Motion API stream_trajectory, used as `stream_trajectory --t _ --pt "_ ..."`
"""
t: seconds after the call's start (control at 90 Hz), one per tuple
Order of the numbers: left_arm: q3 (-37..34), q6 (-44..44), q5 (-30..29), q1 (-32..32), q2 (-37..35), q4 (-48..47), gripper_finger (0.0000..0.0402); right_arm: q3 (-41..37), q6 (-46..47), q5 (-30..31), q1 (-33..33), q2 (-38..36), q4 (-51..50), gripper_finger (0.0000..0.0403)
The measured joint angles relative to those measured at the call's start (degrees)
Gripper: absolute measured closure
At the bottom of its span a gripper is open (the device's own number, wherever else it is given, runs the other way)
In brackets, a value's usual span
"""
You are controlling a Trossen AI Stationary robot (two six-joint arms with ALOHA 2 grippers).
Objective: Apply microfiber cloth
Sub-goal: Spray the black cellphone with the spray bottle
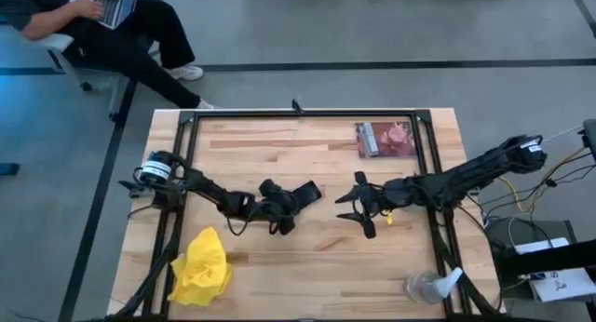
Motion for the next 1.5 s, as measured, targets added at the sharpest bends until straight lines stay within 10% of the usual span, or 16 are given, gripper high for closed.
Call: stream_trajectory --t 0.467,0.978,1.5 --pt "-0.09 0.57 0.13 0.0 -1.4 -0.68 0.0081 21.9 4.0 1.89 -0.07 -0.84 -41.34 0.0221" --pt "-0.15 1.13 -1.07 0.15 -1.36 0.5 0.0078 47.56 45.98 -0.72 -0.07 -0.81 -76.61 0.0207" --pt "-0.17 2.04 -1.08 0.15 -1.29 1.49 0.0076 53.3 84.19 -31.61 3.04 0.1 -83.93 0.0238"
